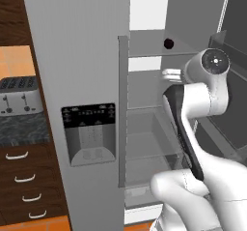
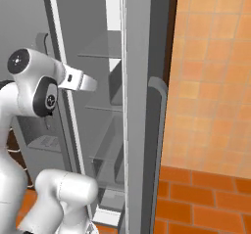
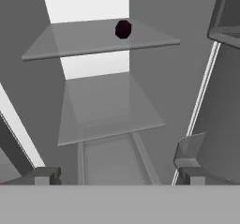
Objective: Place one eggplant and one chicken drumstick in each tupperware on the nearby counter, to pack two identical lunches.
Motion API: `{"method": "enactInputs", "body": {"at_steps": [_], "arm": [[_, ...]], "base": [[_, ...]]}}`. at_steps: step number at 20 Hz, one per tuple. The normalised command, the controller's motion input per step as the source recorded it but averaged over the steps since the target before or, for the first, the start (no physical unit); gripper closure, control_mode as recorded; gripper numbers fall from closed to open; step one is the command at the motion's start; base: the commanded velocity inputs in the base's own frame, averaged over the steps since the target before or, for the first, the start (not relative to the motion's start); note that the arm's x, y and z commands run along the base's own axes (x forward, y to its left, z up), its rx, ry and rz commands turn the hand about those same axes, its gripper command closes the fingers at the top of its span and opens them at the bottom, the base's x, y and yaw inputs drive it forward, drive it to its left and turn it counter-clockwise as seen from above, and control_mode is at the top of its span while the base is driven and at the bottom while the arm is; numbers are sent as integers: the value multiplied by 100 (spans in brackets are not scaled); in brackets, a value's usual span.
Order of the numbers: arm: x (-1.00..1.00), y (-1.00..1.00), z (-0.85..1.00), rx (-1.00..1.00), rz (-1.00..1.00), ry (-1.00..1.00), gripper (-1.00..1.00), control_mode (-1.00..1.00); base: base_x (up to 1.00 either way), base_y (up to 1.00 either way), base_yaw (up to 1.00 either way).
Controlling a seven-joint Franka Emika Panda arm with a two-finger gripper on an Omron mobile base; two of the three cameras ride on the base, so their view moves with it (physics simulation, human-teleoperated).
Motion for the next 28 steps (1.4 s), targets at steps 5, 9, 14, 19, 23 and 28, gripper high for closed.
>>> {"method": "enactInputs", "body": {"at_steps": [5, 9, 14, 19, 23, 28], "arm": [[75, -3, 52, 9, -9, 0, -100, -100], [98, -19, 9, 12, -9, 0, -100, -100], [92, -51, 1, 2, -3, 6, -100, -100], [87, -30, 4, -3, 0, 1, -100, -100], [97, -16, 0, -6, 0, 5, -100, -100], [100, -11, -2, -1, 0, 10, -100, -100]], "base": [[0, 0, 0], [0, 0, 0], [0, 0, 0], [0, 0, 0], [0, 0, 0], [0, 0, 0]]}}
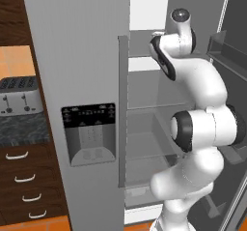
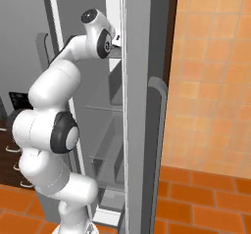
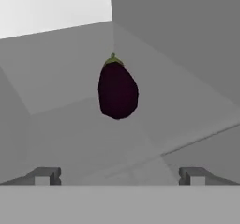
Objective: Place one eggplant and one chicken drumstick in each tupperware on the nearby counter, to pack two identical lunches.
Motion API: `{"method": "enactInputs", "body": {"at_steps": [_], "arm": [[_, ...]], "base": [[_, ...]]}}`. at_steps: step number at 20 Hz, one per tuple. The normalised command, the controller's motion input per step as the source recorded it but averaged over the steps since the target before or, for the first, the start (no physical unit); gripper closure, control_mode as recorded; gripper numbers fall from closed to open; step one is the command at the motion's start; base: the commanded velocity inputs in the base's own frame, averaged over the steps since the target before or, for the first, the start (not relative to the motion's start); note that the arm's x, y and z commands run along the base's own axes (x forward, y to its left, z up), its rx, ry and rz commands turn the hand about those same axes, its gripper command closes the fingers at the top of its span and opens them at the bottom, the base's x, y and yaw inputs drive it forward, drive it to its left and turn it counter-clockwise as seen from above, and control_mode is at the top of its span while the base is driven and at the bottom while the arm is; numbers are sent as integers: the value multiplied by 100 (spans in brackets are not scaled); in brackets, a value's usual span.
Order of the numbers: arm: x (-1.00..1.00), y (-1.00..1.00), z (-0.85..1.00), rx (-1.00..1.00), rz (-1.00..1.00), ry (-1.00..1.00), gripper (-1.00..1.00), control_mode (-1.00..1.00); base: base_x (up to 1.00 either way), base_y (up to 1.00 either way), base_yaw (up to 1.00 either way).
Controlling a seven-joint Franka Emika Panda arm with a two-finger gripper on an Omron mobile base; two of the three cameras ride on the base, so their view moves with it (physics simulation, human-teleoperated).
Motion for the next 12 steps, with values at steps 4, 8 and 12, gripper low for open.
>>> {"method": "enactInputs", "body": {"at_steps": [4, 8, 12], "arm": [[100, -14, -8, 0, 0, 9, -100, -100], [99, -25, -19, 0, 0, 2, -100, -100], [79, -22, -41, 0, 1, -7, -100, -100]], "base": [[0, 0, 0], [0, 0, 0], [0, 0, 0]]}}
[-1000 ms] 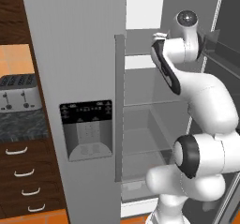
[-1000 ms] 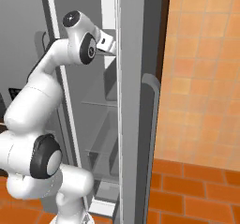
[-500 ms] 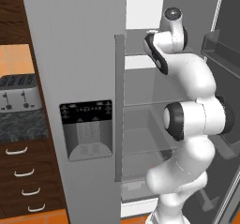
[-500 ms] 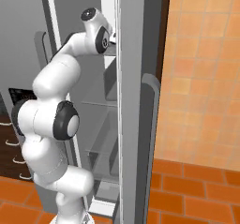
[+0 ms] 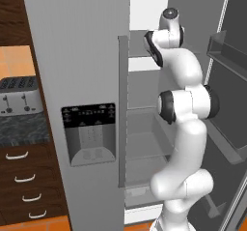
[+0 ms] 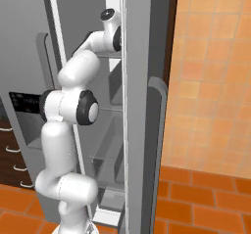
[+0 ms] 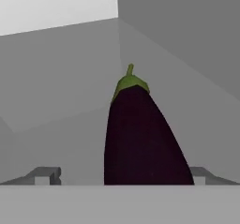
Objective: Place one eggplant and one chicken drumstick in each tupperware on the nearby counter, to pack two identical lunches.
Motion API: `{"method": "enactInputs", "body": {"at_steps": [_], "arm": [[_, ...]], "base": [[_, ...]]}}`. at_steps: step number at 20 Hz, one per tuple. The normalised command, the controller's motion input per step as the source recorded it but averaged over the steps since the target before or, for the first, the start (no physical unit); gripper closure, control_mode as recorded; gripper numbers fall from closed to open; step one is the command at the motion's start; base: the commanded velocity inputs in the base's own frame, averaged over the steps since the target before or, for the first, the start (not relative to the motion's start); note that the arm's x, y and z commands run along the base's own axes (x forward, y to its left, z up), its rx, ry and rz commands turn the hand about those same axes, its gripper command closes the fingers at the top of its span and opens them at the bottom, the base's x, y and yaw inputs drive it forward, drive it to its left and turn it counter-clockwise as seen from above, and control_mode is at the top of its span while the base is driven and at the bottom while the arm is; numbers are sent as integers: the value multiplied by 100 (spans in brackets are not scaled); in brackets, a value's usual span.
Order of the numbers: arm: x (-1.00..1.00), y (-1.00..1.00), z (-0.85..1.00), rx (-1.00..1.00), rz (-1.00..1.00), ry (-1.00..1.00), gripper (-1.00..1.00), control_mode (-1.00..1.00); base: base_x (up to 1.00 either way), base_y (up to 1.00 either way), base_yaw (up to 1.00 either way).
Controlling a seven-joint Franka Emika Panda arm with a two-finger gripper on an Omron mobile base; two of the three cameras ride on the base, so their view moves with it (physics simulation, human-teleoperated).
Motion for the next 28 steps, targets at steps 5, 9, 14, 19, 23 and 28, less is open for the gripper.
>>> {"method": "enactInputs", "body": {"at_steps": [5, 9, 14, 19, 23, 28], "arm": [[50, -6, -54, 0, 4, -23, 100, -100], [0, 0, -85, 0, 9, -42, 100, -100], [-29, 2, -25, -1, 11, -25, 100, -100], [-100, 35, 73, -8, 3, 15, 100, -100], [-100, 68, 88, -16, 0, 33, 100, -100], [-100, 70, -7, -20, 5, 5, 100, -100]], "base": [[0, 0, 0], [0, 0, 0], [0, 0, 0], [0, 0, 0], [0, 0, 0], [0, 0, 0]]}}
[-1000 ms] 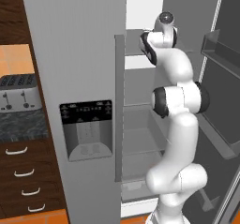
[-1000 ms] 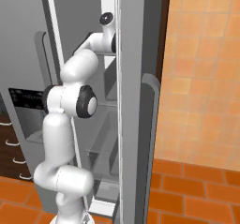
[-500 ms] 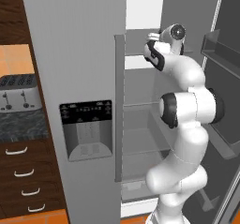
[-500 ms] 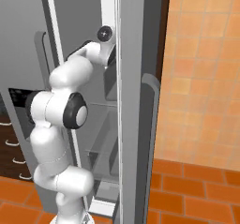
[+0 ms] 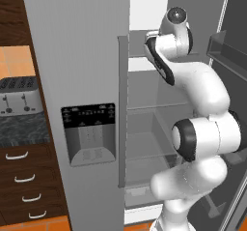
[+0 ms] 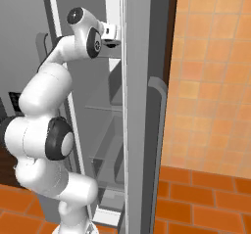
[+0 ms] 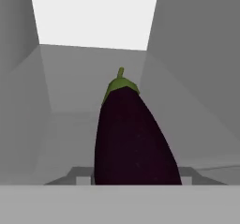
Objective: Place one eggplant and one chicken drumstick in each tupperware on the nearby counter, to pack two identical lunches.
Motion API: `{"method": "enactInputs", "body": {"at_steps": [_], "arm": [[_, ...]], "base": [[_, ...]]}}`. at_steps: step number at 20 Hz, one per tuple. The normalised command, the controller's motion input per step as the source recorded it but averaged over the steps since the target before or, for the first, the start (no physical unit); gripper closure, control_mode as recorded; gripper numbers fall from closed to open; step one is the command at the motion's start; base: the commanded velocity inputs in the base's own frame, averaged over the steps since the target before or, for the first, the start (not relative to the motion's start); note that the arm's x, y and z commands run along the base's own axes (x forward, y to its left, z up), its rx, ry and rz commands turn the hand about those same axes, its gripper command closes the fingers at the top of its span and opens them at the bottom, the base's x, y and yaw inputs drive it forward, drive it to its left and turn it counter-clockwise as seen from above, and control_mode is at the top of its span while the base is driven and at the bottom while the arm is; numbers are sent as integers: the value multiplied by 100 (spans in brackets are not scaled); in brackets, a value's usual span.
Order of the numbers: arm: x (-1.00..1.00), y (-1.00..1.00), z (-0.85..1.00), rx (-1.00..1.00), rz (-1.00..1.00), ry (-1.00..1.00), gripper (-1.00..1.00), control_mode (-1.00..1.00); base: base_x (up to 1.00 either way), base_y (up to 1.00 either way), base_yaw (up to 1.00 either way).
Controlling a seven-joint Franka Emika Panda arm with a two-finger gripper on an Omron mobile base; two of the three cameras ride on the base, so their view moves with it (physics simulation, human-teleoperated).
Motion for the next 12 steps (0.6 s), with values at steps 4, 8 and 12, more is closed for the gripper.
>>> {"method": "enactInputs", "body": {"at_steps": [4, 8, 12], "arm": [[-100, 0, 0, 0, 5, 0, 100, -100], [-100, 0, -20, 0, 5, 0, 100, -100], [-100, 0, -57, 0, 8, -1, 100, -100]], "base": [[0, 0, 0], [0, 0, 0], [0, 0, 0]]}}
